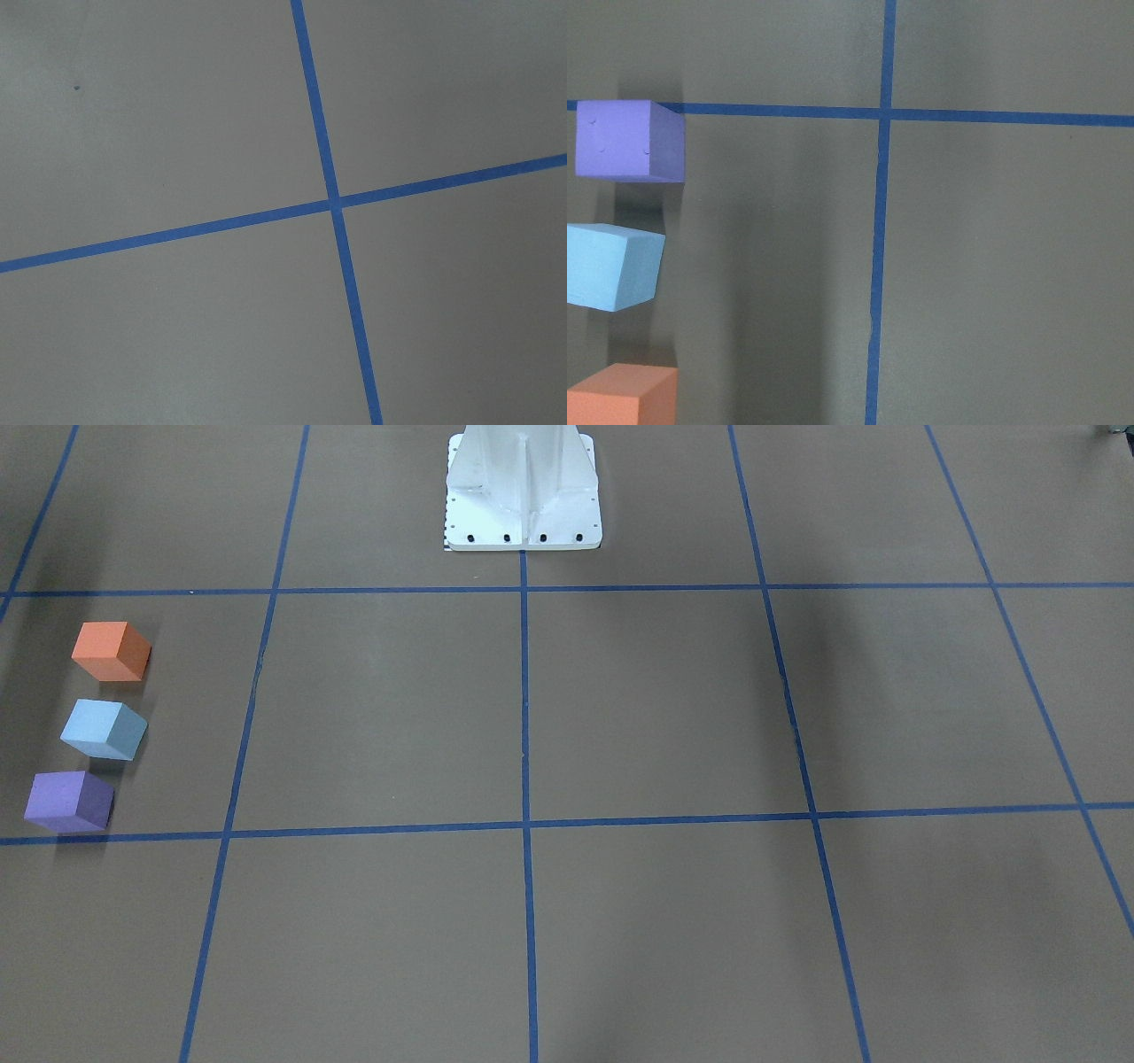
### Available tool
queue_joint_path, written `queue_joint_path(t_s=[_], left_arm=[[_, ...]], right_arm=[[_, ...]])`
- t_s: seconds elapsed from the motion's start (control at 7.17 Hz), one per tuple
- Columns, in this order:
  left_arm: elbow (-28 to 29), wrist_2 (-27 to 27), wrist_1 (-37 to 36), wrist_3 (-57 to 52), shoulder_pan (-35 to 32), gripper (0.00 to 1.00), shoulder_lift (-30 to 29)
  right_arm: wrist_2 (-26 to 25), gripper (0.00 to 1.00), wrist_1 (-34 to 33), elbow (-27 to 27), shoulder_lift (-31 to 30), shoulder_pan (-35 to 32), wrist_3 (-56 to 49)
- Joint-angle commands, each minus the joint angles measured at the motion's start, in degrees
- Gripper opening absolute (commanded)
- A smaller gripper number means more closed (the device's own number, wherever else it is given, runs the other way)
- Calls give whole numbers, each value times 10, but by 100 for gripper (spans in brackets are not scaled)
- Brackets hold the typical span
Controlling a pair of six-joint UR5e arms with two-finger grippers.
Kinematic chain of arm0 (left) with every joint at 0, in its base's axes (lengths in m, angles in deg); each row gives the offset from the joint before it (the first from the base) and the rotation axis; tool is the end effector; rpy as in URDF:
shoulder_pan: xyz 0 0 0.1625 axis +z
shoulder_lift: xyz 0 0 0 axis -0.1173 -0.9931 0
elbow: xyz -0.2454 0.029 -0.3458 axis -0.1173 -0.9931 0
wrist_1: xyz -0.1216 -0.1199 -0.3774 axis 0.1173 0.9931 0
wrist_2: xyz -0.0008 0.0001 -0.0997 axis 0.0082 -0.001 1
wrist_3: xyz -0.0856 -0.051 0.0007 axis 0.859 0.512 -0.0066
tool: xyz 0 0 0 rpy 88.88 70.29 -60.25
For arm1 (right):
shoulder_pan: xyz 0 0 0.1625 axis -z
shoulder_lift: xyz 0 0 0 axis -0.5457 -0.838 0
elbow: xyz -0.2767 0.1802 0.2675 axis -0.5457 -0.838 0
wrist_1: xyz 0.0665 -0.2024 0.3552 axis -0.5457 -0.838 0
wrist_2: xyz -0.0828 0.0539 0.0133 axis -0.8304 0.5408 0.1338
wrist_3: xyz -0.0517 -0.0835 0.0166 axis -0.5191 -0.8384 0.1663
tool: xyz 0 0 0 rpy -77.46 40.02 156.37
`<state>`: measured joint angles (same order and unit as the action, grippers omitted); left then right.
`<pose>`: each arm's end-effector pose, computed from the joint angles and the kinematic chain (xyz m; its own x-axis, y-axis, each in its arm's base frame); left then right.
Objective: Place blue block between orange and purple blocks
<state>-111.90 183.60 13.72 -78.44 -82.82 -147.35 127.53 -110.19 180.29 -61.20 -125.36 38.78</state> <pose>-0.0638 -0.5167 0.6215 0.7435 0.1913 -0.6407 -0.1183 0.9807 0.1556 0.0768 -0.4142 0.6187 0.6808 -0.0358 0.7316 -0.0076 0.9984 0.0559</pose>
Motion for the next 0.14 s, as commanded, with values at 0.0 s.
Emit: queue_joint_path(t_s=[0.0], left_arm=[[-4, 0, 0, 0, 0, 100, -1]], right_arm=[[-1, 100, 0, 0, 0, 0, 0]])
